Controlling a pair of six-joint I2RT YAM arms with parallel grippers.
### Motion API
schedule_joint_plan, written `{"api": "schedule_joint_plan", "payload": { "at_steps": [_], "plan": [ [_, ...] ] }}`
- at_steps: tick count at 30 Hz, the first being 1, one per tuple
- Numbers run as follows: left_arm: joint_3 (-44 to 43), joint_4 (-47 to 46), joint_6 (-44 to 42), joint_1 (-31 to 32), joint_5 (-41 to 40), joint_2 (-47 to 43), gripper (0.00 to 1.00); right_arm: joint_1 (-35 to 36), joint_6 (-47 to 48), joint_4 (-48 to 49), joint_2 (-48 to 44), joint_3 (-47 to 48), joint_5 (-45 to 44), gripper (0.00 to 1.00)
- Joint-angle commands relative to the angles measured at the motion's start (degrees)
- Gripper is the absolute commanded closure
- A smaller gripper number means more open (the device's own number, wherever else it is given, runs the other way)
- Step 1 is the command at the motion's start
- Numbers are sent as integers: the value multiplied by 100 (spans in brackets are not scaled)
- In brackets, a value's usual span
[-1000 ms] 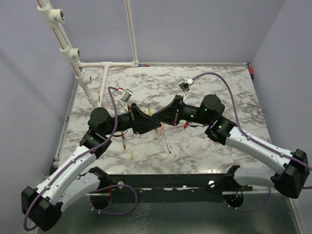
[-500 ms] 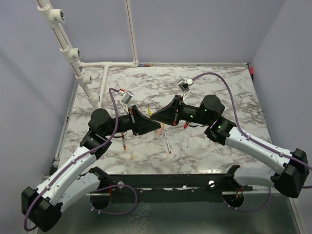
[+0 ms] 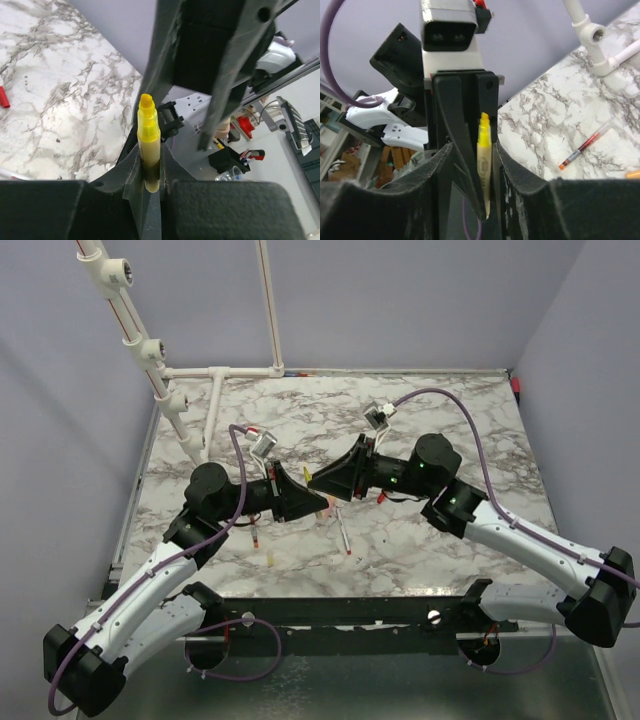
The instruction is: Insert the pens into the pen caps
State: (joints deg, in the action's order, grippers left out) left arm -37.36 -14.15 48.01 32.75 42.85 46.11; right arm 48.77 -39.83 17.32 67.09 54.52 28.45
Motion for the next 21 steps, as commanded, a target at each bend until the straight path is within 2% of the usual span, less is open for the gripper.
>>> {"api": "schedule_joint_plan", "payload": {
  "at_steps": [1, 9, 15, 21],
  "plan": [
    [-146, 1071, -848, 29, -128, -84, 100, 36, 524, -695, -340, 346, -383, 57],
    [-479, 2298, -1813, 34, -573, -75, 100, 36, 1049, -2301, -609, 577, -1337, 54],
    [-1080, 3556, -2737, 29, -1902, -190, 100, 86, 1063, -3094, -473, 460, -1856, 55],
    [-1261, 4086, -2964, 29, -3216, -384, 100, 686, 890, -3526, 45, 450, -2785, 55]
  ]
}}
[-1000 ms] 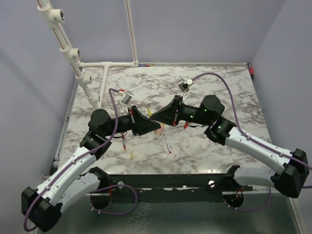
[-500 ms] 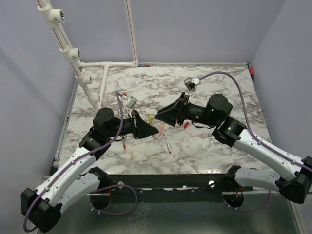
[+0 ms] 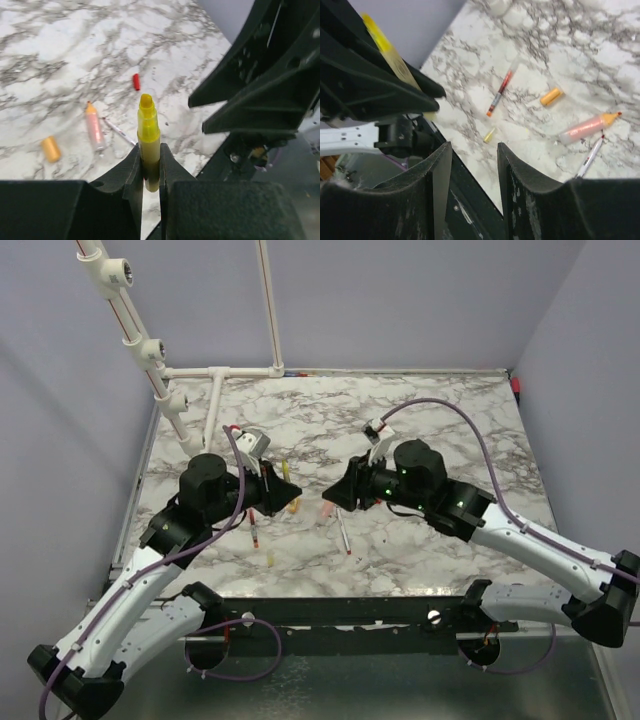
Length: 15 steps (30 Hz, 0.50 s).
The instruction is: Insert the pens into the pen caps
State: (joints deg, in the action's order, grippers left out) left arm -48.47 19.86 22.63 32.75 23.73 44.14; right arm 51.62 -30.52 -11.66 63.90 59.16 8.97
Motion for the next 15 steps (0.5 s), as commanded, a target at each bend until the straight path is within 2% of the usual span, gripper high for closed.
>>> {"api": "schedule_joint_plan", "payload": {
  "at_steps": [1, 8, 15],
  "plan": [
    [-127, 715, -434, 29, -1491, -250, 100, 537, -99, -687, 492, 31, -1041, 55],
    [100, 754, -449, 29, -2885, -735, 100, 1092, -638, -812, 1488, 350, -1517, 53],
    [419, 782, -381, 29, -3975, -1098, 100, 1522, -927, -1128, 2804, 1194, -1698, 53]
  ]
}}
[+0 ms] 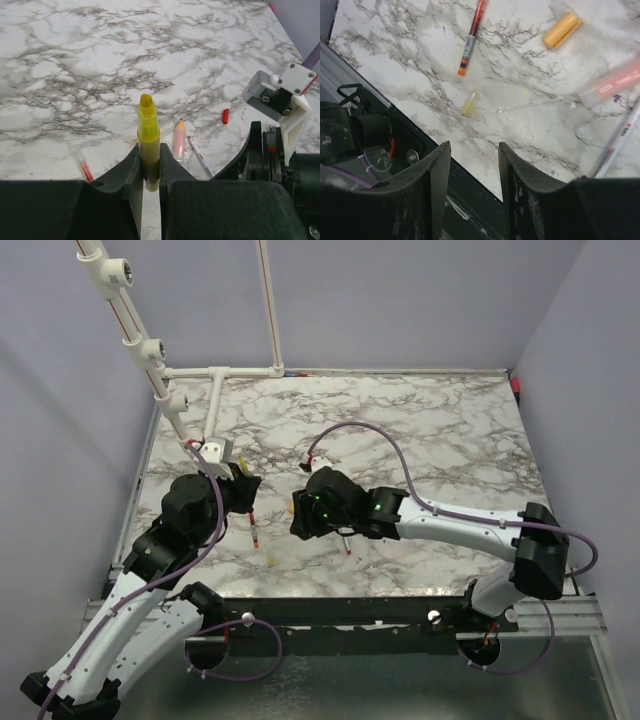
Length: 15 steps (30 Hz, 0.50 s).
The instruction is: Insert the pens into the pen caps
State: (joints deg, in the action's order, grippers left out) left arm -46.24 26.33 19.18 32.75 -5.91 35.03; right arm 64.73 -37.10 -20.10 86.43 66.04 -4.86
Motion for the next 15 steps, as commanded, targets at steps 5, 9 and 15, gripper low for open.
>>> {"api": "schedule_joint_plan", "payload": {
  "at_steps": [5, 9, 15],
  "plan": [
    [420, 136, 11, 25, -1229, -496, 100, 357, -489, -329, 1276, 1010, -121, 53],
    [456, 132, 5, 23, -1350, -679, 100, 477, -567, -581, 1823, 1584, -123, 52],
    [466, 144, 26, 29, -1418, -831, 100, 685, -721, -1294, 2730, 2421, -338, 52]
  ]
}}
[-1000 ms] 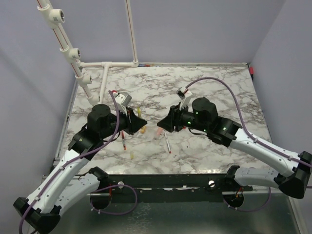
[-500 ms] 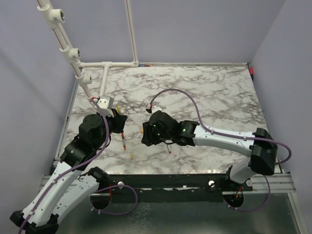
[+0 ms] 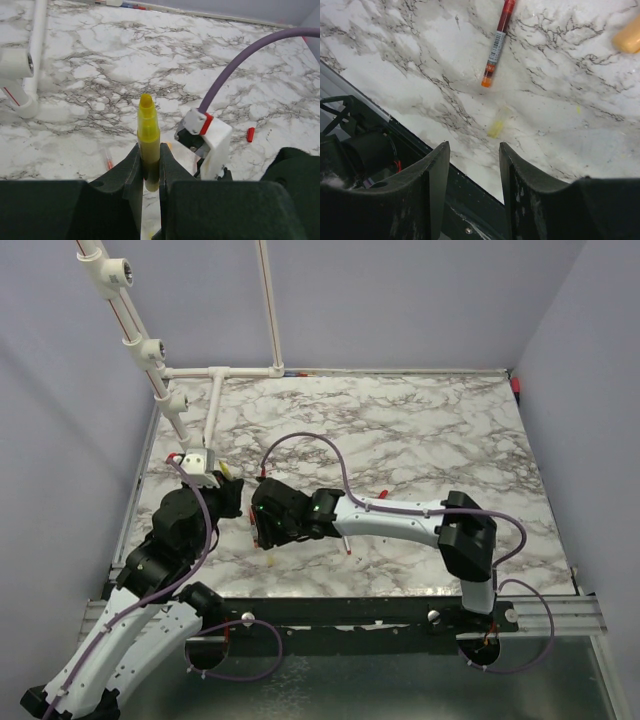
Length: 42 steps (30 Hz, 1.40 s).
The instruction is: Insert the pens into the pen caps
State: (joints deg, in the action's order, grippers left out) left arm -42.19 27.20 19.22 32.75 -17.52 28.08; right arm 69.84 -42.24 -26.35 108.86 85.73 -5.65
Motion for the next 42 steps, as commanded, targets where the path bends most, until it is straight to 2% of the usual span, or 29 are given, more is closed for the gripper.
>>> {"api": "schedule_joint_plan", "payload": {
  "at_steps": [1, 9, 22, 27, 34, 42],
  "plan": [
    [62, 71, 27, 34, -303, -159, 100, 204, -244, -734, 598, 529, -295, 52],
    [49, 163, 100, 97, -555, -281, 100, 378, -739, -1297, 1252, 986, -617, 50],
    [53, 203, 127, 347, -597, -459, 100, 394, -1319, -1660, 1986, 1667, -968, 51],
    [53, 224, 122, 445, -621, -487, 100, 390, -1371, -1794, 2171, 1842, -1004, 56],
    [52, 236, 132, 513, -646, -505, 100, 394, -1470, -1933, 2104, 1536, -1106, 64],
    [49, 233, 127, 520, -665, -480, 100, 403, -1464, -1965, 1966, 1174, -1189, 84]
  ]
}}
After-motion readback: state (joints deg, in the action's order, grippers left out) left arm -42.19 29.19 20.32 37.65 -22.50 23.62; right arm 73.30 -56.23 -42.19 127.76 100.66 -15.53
